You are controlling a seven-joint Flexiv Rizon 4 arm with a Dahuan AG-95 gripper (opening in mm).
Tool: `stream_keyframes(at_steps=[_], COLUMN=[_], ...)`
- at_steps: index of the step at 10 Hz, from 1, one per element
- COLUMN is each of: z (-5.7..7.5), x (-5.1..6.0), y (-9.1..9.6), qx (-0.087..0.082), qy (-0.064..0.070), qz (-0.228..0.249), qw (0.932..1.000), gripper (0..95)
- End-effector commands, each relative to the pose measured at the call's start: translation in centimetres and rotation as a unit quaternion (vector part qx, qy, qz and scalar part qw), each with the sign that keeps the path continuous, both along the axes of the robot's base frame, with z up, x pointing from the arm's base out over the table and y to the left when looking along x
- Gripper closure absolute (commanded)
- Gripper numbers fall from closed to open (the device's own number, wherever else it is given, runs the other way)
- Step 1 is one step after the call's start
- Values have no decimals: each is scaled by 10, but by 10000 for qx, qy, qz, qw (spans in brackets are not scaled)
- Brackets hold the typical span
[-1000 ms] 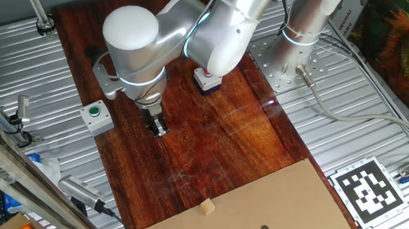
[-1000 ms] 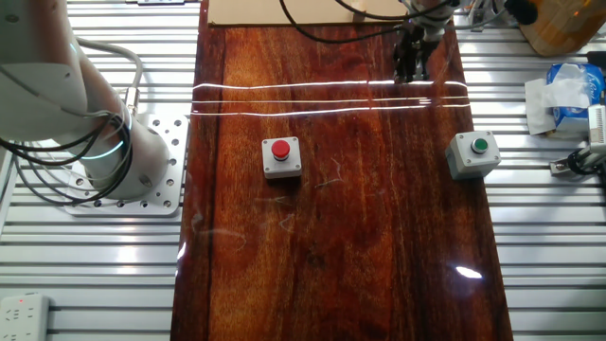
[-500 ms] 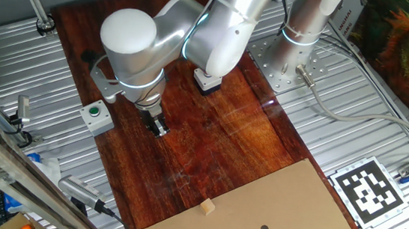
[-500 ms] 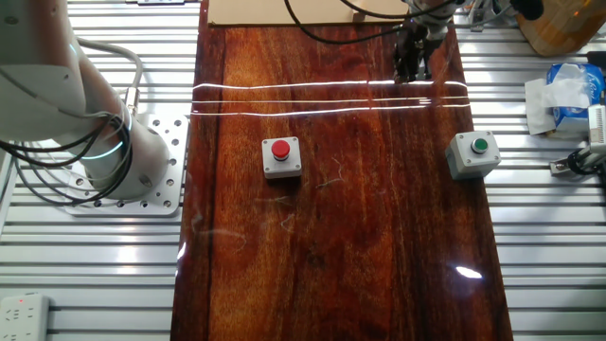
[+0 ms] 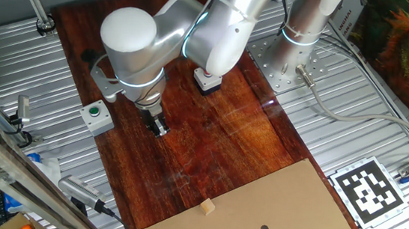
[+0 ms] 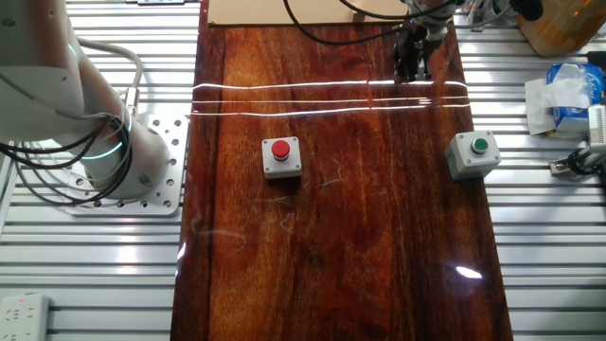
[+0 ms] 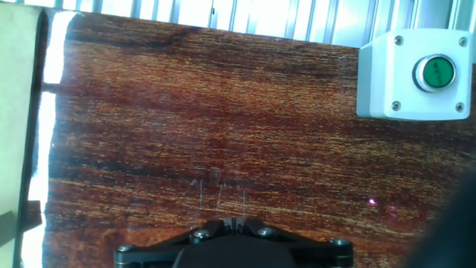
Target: Grab the block and place it at the designated location
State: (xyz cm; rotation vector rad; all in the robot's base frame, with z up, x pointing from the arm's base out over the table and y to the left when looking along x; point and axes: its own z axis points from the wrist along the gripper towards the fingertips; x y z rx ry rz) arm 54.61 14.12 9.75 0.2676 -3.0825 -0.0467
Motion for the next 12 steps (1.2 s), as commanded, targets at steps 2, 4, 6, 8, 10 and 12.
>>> stream_keyframes(at_steps=[2, 4, 6, 8, 10, 12], z=[-3, -10, -15, -22, -18, -17], x=[0, -1, -12, -31, -37, -43], y=[2, 7, 17, 51, 113, 163], qx=[50, 64, 94, 71, 35, 38], qy=[15, -2, -12, -15, 24, 52], qz=[15, 74, 80, -116, -480, -713], qw=[10000, 10000, 9999, 9999, 9988, 9974], gripper=[950, 950, 950, 950, 950, 950])
